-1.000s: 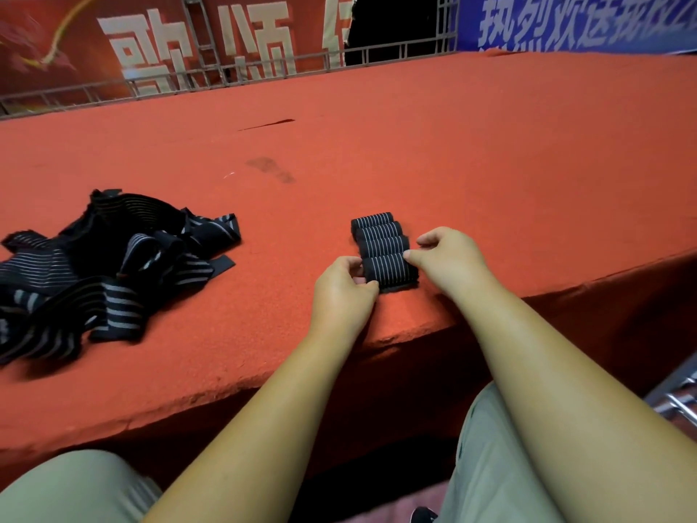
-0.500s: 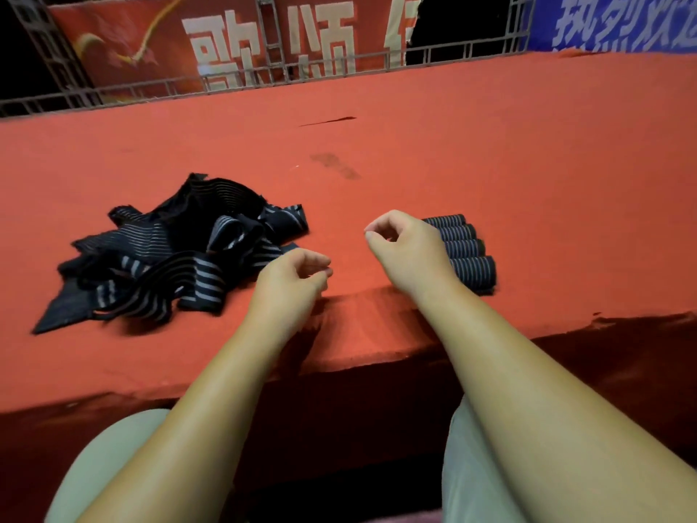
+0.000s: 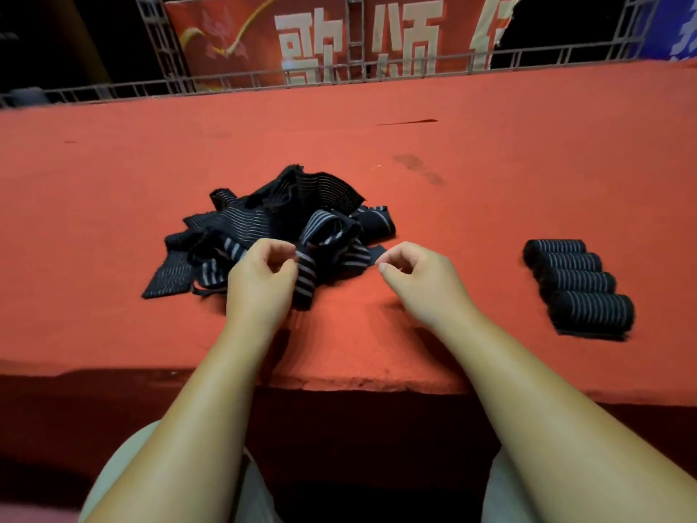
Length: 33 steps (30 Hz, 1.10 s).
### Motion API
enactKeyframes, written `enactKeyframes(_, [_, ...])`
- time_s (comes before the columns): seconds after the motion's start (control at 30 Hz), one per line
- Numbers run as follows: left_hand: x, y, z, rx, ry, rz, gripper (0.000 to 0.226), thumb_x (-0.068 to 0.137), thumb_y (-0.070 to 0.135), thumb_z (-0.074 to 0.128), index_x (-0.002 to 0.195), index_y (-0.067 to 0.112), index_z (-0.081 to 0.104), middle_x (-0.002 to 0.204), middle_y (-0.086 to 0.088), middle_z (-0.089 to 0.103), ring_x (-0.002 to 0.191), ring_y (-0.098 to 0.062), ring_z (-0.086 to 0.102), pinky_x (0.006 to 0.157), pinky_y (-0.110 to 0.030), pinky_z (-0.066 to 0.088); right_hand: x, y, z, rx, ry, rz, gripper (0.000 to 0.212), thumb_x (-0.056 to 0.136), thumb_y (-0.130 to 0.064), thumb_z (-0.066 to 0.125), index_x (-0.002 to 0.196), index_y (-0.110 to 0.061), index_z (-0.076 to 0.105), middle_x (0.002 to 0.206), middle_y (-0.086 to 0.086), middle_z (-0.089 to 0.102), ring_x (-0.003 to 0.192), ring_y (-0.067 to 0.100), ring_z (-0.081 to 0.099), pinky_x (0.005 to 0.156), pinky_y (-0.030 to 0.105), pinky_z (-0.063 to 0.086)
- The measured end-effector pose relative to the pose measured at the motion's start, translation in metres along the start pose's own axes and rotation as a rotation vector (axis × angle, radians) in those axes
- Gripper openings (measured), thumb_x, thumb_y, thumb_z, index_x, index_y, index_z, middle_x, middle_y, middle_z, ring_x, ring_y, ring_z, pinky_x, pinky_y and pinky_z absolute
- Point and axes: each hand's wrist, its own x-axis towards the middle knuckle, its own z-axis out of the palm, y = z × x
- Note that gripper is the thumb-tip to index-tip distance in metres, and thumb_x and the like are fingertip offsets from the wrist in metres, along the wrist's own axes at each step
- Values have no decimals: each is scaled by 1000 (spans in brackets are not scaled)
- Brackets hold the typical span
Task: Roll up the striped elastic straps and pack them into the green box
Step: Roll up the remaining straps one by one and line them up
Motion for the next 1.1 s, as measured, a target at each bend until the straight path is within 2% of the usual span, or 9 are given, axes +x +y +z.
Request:
enactKeyframes(0.13, [15, -6, -13, -3, 51, -10, 23, 94, 10, 65, 106, 27, 75, 101, 15, 76, 92, 10, 66, 80, -6, 46, 10, -10, 14, 2, -25, -69, 16, 96, -17, 70, 93, -32, 75, 94, -17, 74, 87, -2, 64, 75, 9, 42])
enactKeyframes(0.27, [29, 6, -18, 33, 51, 14, 23, 94, 13, 65, 109, 27, 75, 101, 17, 74, 94, 11, 64, 79, -6, 43, 25, -22, 22, 39, -21, -63, 14, 95, -16, 69, 96, -28, 77, 88, -18, 71, 79, -7, 61, 70, 8, 39])
enactKeyframes(0.47, [75, 31, -10, 118, 7, 104, 30, 93, 13, 62, 120, 23, 71, 114, 9, 72, 105, -10, 66, 93, -25, 48, 52, -27, 33, 35, -13, -48, 18, 93, -17, 70, 91, -33, 76, 98, -13, 69, 88, -4, 62, 77, 15, 41])
enactKeyframes(0.67, [99, 14, 8, 222, -33, 199, 42, 94, 11, 64, 133, 28, 68, 133, 3, 64, 125, -21, 61, 111, -38, 48, 102, -24, 31, -21, 65, -18, 26, 92, -12, 68, 104, -31, 81, 117, -7, 61, 105, 4, 59, 89, -3, 33])
enactKeyframes(0.77, [102, -2, 14, 345, -79, 293, 38, 97, 12, 63, 119, 41, 78, 131, 11, 62, 129, -24, 48, 113, -40, 42, 125, -22, 37, -87, -57, 50, 30, 95, -23, 66, 114, -42, 79, 137, -7, 59, 129, 13, 55, 118, 24, 37])
enactKeyframes(0.83, [104, -6, 16, 402, -120, 280, 34, 101, 17, 63, 121, 40, 78, 134, 16, 61, 131, -22, 41, 114, -43, 42, 131, -22, 40, -111, -154, 127, 37, 95, -32, 62, 127, -45, 74, 145, -9, 62, 138, 17, 53, 123, 37, 38])
enactKeyframes(0.9, [106, -8, 17, 433, -139, 246, 36, 102, 22, 62, 134, 35, 73, 141, 16, 60, 134, -22, 39, 115, -47, 43, 134, -24, 40, -95, -165, 161, 45, 98, -26, 58, 139, -39, 70, 141, -8, 69, 131, 16, 61, 115, 32, 46])
enactKeyframes(1.0, [106, -10, 18, 493, -134, 222, 46, 103, 23, 59, 149, 26, 63, 148, 9, 58, 136, -27, 39, 116, -44, 41, 132, -30, 31, 58, 18, 149, 44, 99, -11, 54, 135, -27, 75, 124, -7, 76, 109, 9, 68, 90, 16, 51])
enactKeyframes(1.1, [103, -11, 17, 537, -148, 179, 50, 104, 26, 56, 154, 24, 58, 149, 7, 55, 137, -28, 39, 110, -47, 44, 125, -33, 16, 259, 198, 150, 32, 95, -19, 64, 121, -28, 81, 119, -8, 79, 114, 9, 72, 109, 34, 54])
